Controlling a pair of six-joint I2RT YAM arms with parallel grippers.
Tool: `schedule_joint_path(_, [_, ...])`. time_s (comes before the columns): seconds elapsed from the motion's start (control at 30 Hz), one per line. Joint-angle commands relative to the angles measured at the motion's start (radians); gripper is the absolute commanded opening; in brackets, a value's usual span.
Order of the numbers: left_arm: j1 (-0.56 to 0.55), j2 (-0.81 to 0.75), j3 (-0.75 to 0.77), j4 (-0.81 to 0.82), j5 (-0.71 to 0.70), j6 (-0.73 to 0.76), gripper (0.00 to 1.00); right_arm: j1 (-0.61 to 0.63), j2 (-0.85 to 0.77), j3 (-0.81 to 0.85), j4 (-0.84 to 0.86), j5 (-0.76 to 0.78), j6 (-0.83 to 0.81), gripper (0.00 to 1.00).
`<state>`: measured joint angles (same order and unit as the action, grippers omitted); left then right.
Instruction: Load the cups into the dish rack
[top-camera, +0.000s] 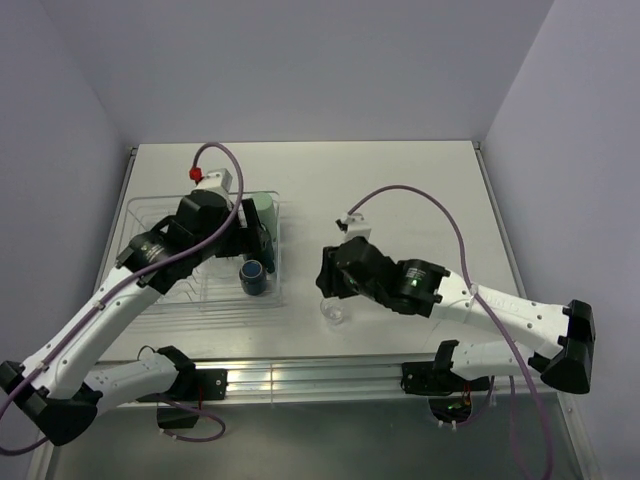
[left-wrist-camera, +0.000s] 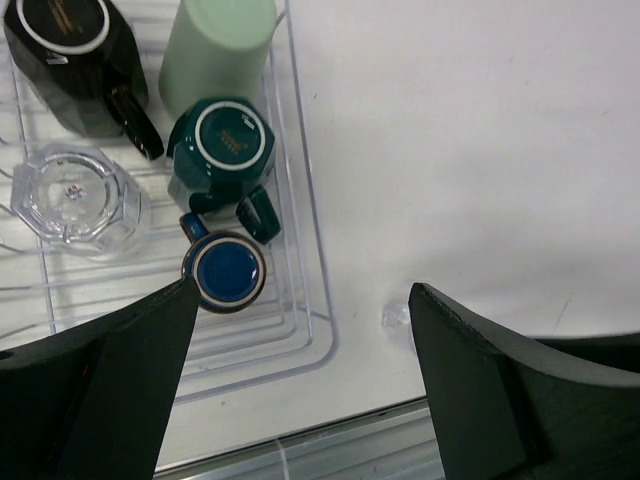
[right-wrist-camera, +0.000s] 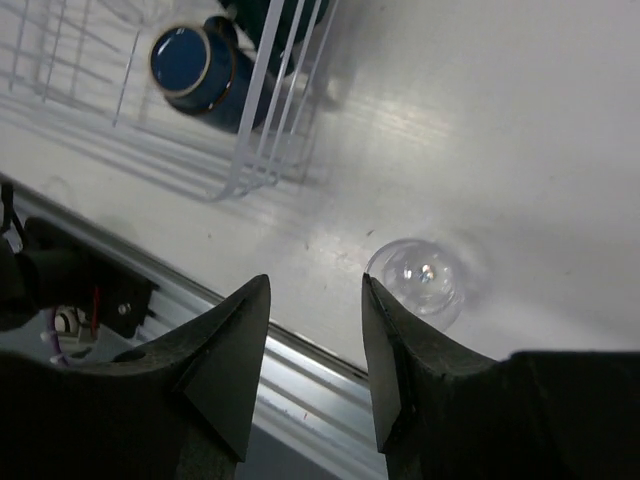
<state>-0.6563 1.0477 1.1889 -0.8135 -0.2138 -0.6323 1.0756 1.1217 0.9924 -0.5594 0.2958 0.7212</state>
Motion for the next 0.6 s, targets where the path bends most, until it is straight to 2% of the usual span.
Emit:
schedule_joint_path(0.0, [-0.003,-0.043,0.074,-0.012,-0.042,-0.007,0.93,0.093,0.004,-0.029,-0.071,0.133,0.092,0.49])
schedule_joint_path(0.13, [-0.003,-0.051,0.121,-0.019,-0.056,-0.006,0.93,0.145,0.101,-0.058,-0.076,0.167,0.152,0.40])
schedule_joint_path(0.57, [-0.003,-0.071,0.146,-0.044,-0.068,-0.003,0.94,0.161,0.259,-0.084,0.018,0.163,0.164,0.40])
